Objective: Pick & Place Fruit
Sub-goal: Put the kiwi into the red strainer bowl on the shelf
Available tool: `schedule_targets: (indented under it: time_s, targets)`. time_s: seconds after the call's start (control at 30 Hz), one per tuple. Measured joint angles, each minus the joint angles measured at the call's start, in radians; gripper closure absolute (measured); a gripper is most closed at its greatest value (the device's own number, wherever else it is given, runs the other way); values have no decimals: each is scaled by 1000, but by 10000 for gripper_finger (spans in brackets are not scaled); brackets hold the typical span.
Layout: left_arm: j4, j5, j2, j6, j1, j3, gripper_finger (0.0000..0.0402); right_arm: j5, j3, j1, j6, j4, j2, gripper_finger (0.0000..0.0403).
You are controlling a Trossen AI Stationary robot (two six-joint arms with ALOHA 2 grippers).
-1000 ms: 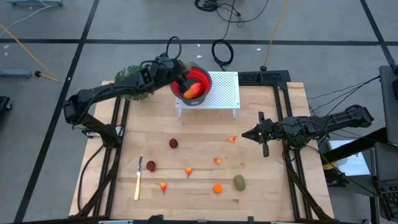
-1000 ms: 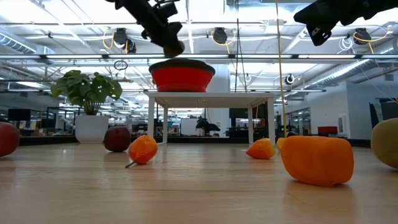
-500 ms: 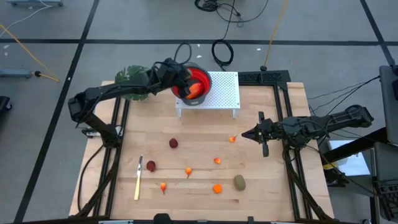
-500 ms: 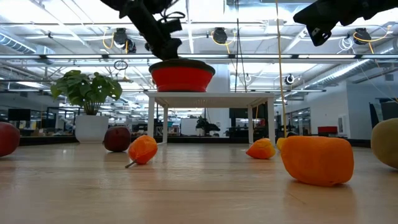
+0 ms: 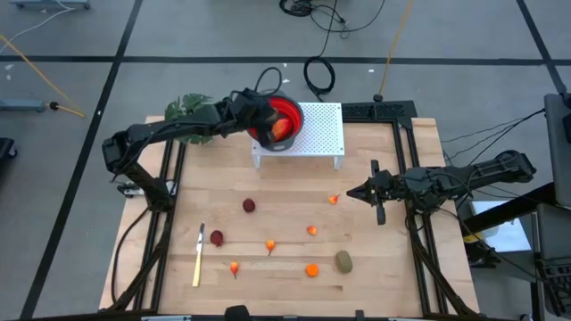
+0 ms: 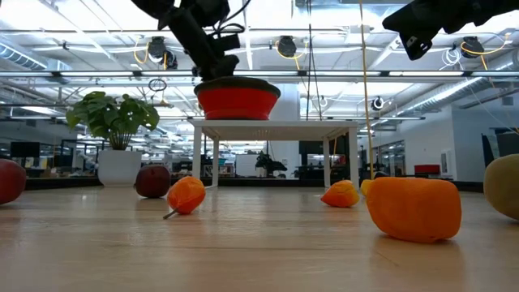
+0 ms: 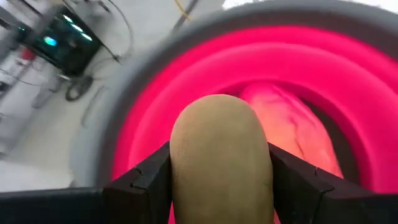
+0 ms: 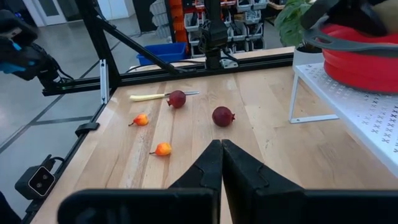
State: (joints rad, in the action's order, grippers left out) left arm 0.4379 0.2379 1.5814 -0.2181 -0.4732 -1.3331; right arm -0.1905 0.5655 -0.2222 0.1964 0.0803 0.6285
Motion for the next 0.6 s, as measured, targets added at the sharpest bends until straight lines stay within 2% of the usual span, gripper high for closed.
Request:
schedule_targets:
  time_s: [0.27,0.6]
  targets:
    - [-12,18,-4,17,-5,0,192,0,0,0,0,0,0,399]
    - [-16,-11,-4,13,-5,0,192,0,0,0,0,0,0,399]
